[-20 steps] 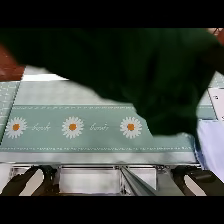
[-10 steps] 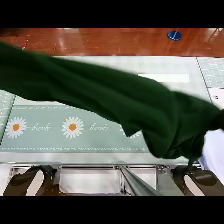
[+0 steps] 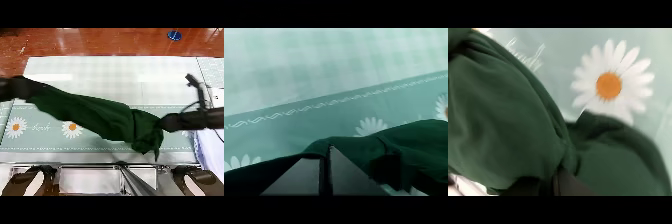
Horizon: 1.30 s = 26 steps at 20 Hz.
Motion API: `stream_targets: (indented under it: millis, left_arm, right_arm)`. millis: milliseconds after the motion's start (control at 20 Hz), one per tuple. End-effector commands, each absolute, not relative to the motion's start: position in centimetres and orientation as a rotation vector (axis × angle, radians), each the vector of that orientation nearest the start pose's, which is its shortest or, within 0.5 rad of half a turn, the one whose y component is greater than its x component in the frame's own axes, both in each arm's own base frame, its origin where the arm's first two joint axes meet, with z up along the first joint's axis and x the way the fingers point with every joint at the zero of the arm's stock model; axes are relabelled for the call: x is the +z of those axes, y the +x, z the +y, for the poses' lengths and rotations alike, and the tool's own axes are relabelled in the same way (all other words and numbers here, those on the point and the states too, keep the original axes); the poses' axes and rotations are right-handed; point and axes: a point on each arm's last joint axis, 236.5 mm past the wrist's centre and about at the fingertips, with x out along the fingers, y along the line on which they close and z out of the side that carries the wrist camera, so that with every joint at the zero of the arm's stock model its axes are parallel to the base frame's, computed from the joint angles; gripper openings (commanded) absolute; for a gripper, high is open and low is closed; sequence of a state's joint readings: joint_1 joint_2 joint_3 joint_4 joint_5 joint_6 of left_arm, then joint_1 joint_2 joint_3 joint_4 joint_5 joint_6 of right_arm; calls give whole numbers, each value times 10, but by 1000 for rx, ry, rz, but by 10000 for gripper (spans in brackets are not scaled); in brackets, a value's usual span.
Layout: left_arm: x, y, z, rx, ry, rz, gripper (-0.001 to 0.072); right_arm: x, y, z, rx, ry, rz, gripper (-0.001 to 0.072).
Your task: Fold the shirts.
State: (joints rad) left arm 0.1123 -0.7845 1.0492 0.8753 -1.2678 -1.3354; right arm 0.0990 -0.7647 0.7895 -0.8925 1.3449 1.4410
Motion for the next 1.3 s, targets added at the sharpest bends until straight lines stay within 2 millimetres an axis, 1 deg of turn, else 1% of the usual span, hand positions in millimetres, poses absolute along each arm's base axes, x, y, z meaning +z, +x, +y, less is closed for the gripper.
stream_targets:
  millis: [0,100,150,250,300,350,400,450,500,550,600,650,700,750,800,850,900,950,1000,1050,1100,1150,1250]
  left_arm:
    - [105,366,-105,-408,-424,902,25]
    - [77,400,-107,-371,-450,918,25]
    - [68,414,-110,-365,-479,927,25]
    - [55,439,-117,-368,-562,945,25]
    - [52,448,-120,-373,-585,951,26]
    - [50,453,-123,-382,-599,964,47]
    - [47,453,-126,-398,-604,986,212]
    - [46,450,-131,-420,-604,1019,516]
    - [46,443,-132,-448,-601,1064,509]
    - [47,435,-126,-463,-586,1103,508]
    - [49,426,-115,-466,-573,1140,508]
    - [50,414,-100,-460,-573,1184,508]
    - [51,404,-85,-452,-595,1216,508]
    - [52,391,-72,-433,-631,1243,508]
    - [49,377,-65,-418,-657,1262,508]
    - [40,357,-63,-399,-686,1287,508]
    - [26,337,-67,-374,-719,1315,508]
    - [8,310,-78,-346,-771,1358,507]
    - [-6,283,-96,-356,-837,1392,507]
    - [-14,262,-112,-371,-907,1407,507]
    - [-23,246,-125,-386,-952,1412,507]
    - [-37,232,-131,-359,-973,1423,507]
    - [-63,218,-139,-283,-996,1457,507]
  right_arm:
    - [28,284,180,589,509,1223,24]
    - [17,325,196,621,592,1223,24]
    - [14,344,203,634,632,1226,24]
    - [12,385,212,643,681,1222,24]
    - [13,404,214,640,694,1219,24]
    - [15,420,215,631,710,1212,32]
    - [19,435,215,628,718,1197,214]
    - [24,445,213,630,723,1183,421]
    - [33,450,208,642,721,1172,412]
    - [43,451,198,657,716,1174,411]
    - [56,445,184,681,715,1197,411]
    - [66,436,167,695,713,1218,411]
    - [72,426,140,676,693,1236,410]
    - [72,414,110,617,626,1259,410]
    - [66,401,74,506,542,1279,410]
    - [57,386,41,377,494,1288,410]
    - [49,373,20,276,492,1277,410]
    - [40,357,10,205,535,1259,410]
    - [30,338,15,183,592,1239,410]
    - [20,319,27,202,608,1217,409]
    - [10,301,37,209,622,1204,410]
    - [-1,285,43,196,642,1197,410]
    - [-23,259,53,174,689,1198,409]
